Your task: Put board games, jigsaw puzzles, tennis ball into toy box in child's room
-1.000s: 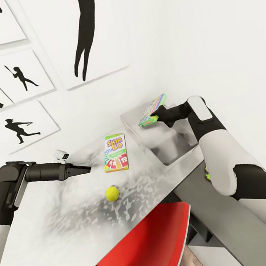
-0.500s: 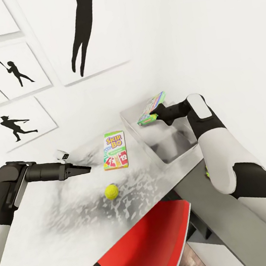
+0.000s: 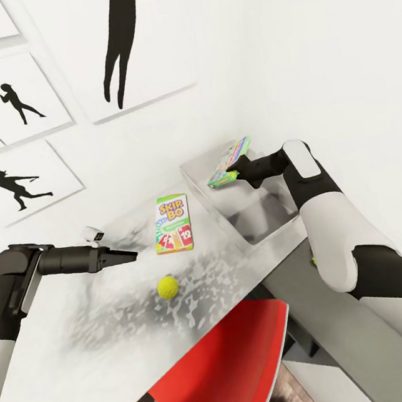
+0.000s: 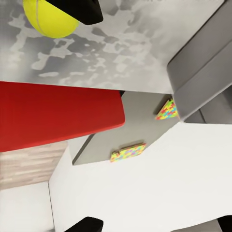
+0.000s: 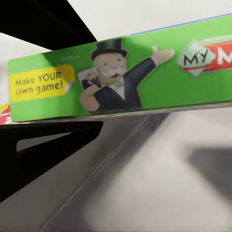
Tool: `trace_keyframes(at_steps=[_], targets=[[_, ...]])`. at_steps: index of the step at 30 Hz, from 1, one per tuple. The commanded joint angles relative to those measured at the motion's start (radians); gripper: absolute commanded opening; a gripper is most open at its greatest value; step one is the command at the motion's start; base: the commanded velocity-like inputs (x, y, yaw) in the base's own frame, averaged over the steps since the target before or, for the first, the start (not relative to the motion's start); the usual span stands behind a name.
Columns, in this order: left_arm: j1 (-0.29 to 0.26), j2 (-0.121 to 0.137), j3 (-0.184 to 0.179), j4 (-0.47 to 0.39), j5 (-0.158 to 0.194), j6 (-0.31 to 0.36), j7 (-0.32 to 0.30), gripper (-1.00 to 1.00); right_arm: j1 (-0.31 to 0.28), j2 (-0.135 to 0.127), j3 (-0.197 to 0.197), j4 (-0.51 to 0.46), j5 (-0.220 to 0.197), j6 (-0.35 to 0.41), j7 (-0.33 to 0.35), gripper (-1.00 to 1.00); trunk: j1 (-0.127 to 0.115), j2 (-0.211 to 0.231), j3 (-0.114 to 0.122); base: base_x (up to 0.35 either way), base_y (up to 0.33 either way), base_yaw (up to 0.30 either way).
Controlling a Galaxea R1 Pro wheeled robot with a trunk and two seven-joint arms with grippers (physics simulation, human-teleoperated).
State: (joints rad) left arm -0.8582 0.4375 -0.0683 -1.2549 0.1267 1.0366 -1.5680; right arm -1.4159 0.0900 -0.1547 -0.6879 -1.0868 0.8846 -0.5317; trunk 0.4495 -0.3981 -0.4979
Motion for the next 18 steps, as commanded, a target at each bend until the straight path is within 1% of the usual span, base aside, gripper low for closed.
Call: trace_keyframes(at_steps=[1,9,18], targets=[[-0.001,0.001,-0.002,0.0,0.002,0.011,-0.003,1.0,-0.001,0.0,-0.005,-0.001,-0.011,0.002,-0.01,-1.0,0.0,-0.002,-0.003,0.0,0.0,0.0],[-0.001,0.001,-0.002,0.0,0.002,0.011,-0.003,1.0,-0.002,-0.001,-0.005,-0.004,-0.012,0.004,0.002,-1.0,0.0,-0.002,-0.015,0.0,0.0,0.0],[-0.001,0.001,-0.002,0.0,0.002,0.011,-0.003,1.0,-0.003,-0.005,-0.005,-0.008,-0.012,0.003,0.01,-1.0,0.0,-0.002,-0.016,0.0,0.0,0.0]])
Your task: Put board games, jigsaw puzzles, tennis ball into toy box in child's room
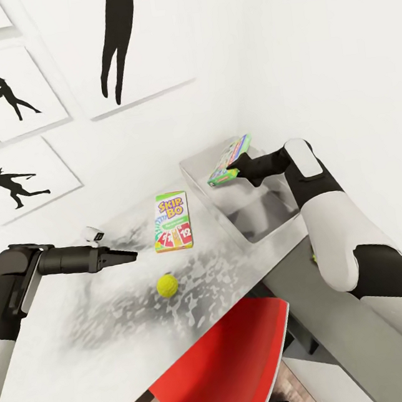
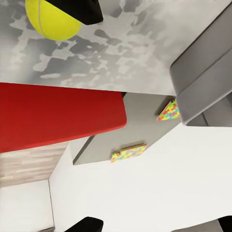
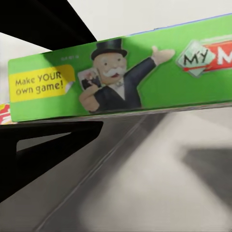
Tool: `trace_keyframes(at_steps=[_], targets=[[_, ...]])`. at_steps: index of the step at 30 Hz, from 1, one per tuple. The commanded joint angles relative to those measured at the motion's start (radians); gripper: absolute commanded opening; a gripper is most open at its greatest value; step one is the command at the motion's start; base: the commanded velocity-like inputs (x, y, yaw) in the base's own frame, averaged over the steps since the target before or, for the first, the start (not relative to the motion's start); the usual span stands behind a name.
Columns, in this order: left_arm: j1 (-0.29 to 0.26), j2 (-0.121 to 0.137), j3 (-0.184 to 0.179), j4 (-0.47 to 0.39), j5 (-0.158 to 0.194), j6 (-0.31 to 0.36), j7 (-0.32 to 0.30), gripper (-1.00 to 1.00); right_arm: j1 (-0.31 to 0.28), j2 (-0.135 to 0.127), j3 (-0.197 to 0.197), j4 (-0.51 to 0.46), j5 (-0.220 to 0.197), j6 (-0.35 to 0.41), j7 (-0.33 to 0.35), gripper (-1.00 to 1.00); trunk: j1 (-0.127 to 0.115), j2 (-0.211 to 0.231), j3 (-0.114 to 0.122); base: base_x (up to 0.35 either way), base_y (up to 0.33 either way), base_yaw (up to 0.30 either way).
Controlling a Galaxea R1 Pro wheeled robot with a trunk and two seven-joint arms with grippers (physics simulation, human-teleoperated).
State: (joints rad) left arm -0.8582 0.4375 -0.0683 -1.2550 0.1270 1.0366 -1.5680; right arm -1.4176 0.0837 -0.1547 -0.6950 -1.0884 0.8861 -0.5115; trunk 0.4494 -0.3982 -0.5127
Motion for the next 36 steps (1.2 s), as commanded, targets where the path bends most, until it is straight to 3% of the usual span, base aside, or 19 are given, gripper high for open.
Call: trace_keyframes(at_steps=[1,28,36], targets=[[-0.001,0.001,-0.002,0.0,0.002,0.011,-0.003,1.0,-0.001,0.001,-0.005,-0.001,-0.01,0.002,-0.01,-1.0,0.001,-0.002,-0.002,0.0,0.0,0.0],[-0.001,0.005,-0.002,0.0,0.002,0.011,-0.003,1.0,0.0,-0.002,-0.01,0.01,-0.017,-0.003,-0.007,-1.0,0.001,-0.002,-0.002,0.0,0.0,0.0],[-0.001,0.005,-0.002,0.0,0.002,0.011,-0.003,1.0,0.0,-0.002,-0.008,0.012,-0.01,-0.006,0.083,-1.0,0.001,-0.002,-0.002,0.0,0.0,0.0]])
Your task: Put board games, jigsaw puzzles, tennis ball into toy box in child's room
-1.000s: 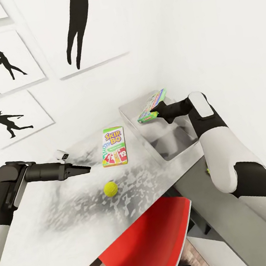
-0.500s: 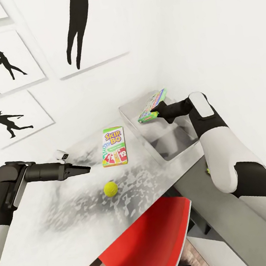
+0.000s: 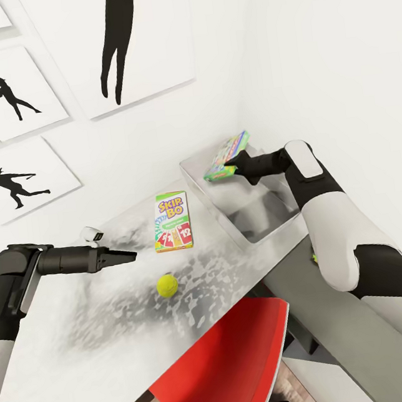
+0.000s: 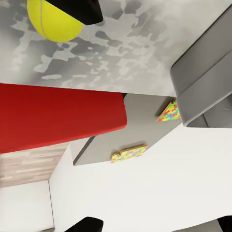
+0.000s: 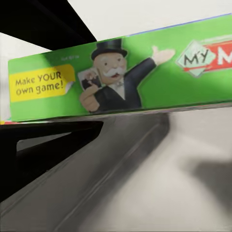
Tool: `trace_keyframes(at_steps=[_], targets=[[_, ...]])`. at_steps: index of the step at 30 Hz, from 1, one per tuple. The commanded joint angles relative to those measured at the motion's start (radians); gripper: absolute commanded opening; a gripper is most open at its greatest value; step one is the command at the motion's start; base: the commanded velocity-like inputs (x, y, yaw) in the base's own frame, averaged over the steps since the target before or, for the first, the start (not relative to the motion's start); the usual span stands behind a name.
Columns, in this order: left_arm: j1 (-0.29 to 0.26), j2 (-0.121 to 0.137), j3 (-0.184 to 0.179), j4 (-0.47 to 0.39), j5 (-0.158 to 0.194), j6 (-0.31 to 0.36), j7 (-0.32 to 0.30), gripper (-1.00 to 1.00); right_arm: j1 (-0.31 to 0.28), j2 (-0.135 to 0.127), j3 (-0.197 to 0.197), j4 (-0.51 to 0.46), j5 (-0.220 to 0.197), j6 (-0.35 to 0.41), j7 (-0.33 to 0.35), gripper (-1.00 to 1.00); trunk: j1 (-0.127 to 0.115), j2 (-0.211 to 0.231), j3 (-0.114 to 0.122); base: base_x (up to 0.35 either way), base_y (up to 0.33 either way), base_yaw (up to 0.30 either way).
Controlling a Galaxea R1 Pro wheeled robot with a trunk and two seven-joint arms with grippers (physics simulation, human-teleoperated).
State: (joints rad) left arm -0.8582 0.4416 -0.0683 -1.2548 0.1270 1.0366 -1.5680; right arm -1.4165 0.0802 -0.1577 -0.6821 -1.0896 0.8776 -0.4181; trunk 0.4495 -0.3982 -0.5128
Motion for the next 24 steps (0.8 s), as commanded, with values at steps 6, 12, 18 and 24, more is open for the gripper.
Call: trace_keyframes(at_steps=[6,12,18,24], targets=[[-0.001,0.002,-0.002,0.0,0.001,0.011,-0.003,1.0,-0.001,0.001,-0.004,-0.001,-0.003,0.001,0.016,-1.0,0.001,-0.002,-0.002,0.0,0.0,0.0],[-0.001,0.002,-0.002,0.0,0.002,0.011,-0.003,1.0,0.0,0.001,-0.003,0.0,-0.003,0.0,0.019,1.0,0.001,-0.002,-0.002,0.0,0.0,0.0],[-0.001,0.002,-0.002,0.0,0.002,0.011,-0.003,1.0,0.0,0.001,-0.003,0.0,-0.003,0.0,0.019,1.0,0.001,-0.002,-0.002,0.0,0.0,0.0],[-0.001,0.002,-0.002,0.0,0.002,0.011,-0.003,1.0,0.001,0.001,-0.003,0.0,-0.002,0.0,0.019,1.0,0.001,-0.002,-0.002,0.0,0.0,0.0]])
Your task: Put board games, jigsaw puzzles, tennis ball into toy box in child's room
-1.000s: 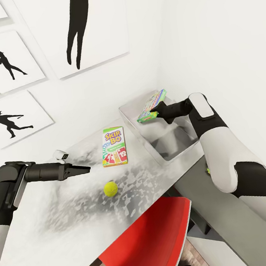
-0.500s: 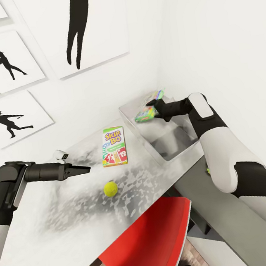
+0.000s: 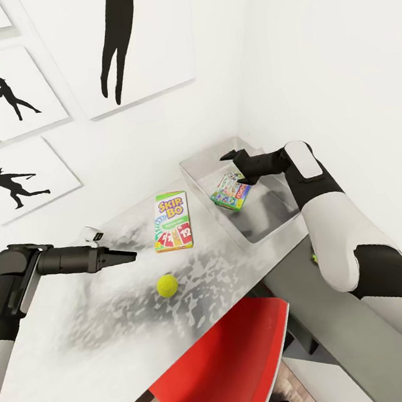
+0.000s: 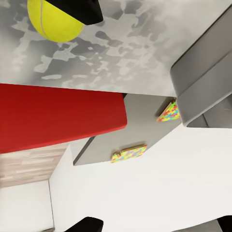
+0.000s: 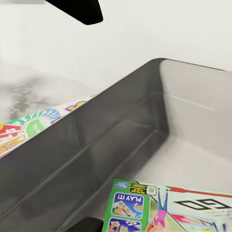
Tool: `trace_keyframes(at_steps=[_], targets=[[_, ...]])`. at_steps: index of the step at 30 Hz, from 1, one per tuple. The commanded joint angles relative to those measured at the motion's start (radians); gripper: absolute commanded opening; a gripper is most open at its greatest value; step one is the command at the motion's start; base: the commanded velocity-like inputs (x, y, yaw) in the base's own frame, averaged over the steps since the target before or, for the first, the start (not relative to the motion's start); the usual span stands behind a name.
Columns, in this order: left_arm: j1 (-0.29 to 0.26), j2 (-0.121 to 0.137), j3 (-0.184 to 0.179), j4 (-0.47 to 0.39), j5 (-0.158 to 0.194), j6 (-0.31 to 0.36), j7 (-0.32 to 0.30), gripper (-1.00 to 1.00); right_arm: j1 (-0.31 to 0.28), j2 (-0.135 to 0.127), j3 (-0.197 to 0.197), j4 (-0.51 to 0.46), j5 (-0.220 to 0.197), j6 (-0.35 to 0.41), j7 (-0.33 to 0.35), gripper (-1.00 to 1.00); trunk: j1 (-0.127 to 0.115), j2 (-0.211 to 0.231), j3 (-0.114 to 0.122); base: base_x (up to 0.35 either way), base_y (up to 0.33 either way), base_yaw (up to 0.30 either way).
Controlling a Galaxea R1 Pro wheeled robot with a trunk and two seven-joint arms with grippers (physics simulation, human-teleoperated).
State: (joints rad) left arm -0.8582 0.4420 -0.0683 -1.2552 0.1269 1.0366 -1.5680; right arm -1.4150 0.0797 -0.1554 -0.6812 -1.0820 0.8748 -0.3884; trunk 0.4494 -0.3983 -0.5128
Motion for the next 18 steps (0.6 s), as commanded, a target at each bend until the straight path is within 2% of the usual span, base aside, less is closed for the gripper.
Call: trace_keyframes(at_steps=[1,18], targets=[[-0.001,0.001,-0.002,0.0,0.002,0.011,-0.003,1.0,-0.001,0.001,-0.005,-0.001,-0.009,0.003,-0.01,1.0,0.001,-0.002,-0.002,0.0,0.0,0.0],[-0.001,0.001,-0.002,0.0,0.001,0.011,-0.003,1.0,0.003,0.001,-0.004,-0.003,-0.007,0.002,-0.01,1.0,0.001,-0.002,-0.002,0.0,0.0,0.0]])
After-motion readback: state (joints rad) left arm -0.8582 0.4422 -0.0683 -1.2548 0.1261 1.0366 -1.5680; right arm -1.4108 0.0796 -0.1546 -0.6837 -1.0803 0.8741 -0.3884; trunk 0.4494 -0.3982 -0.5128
